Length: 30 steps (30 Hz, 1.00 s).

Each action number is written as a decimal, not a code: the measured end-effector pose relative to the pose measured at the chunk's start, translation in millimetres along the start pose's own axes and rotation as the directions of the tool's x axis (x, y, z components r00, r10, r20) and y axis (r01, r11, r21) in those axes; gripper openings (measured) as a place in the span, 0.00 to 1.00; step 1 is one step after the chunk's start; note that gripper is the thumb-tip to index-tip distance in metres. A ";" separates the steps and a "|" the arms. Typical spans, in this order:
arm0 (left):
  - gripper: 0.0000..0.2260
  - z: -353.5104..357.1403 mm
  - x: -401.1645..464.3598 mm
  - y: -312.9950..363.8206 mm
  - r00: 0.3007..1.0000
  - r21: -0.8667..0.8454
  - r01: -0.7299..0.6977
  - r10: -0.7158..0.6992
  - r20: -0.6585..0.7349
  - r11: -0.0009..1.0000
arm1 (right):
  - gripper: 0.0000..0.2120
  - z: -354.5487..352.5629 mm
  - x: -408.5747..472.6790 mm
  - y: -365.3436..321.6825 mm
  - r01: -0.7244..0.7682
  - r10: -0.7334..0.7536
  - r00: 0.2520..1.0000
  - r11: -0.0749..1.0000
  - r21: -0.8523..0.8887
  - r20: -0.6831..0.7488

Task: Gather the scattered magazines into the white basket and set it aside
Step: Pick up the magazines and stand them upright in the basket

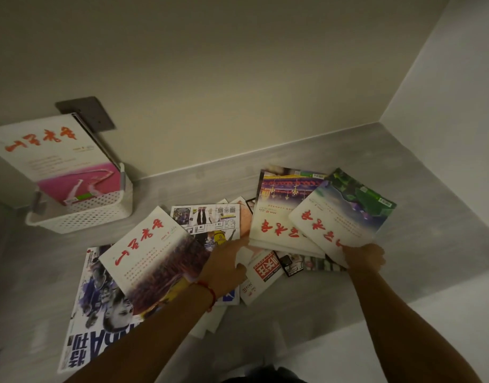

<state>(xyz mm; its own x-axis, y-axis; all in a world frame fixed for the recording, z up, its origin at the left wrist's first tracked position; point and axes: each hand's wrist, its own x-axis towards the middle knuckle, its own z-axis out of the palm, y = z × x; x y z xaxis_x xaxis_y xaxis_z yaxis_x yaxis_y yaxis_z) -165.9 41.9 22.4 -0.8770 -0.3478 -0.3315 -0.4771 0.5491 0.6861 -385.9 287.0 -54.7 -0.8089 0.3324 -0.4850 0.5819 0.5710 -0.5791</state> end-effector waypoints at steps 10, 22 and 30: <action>0.25 -35.1 12.9 67.3 0.944 0.170 -0.290 0.310 -0.111 0.942 | 0.14 -26.5 -51.3 -60.6 0.528 -0.607 0.793 0.725 0.442 0.049; 0.28 -143.7 8.4 86.3 0.862 0.700 -0.125 0.426 -0.274 0.703 | 0.05 -51.4 -186.9 -207.5 0.936 -0.936 0.075 0.185 0.300 0.344; 0.12 -179.3 -44.9 -10.6 0.865 -0.128 -0.077 0.002 -0.502 0.989 | 0.19 34.1 -204.3 -212.1 0.829 -0.898 0.382 0.438 0.349 0.221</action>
<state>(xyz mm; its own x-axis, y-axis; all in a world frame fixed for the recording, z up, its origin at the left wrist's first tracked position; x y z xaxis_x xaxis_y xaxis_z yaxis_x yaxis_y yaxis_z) -111.4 -84.6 146.0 -0.7309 -0.6814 0.0399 -0.3972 0.4722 0.7869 -341.2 72.4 144.9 -0.8124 -0.5512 0.1901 -0.3859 0.2639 -0.8840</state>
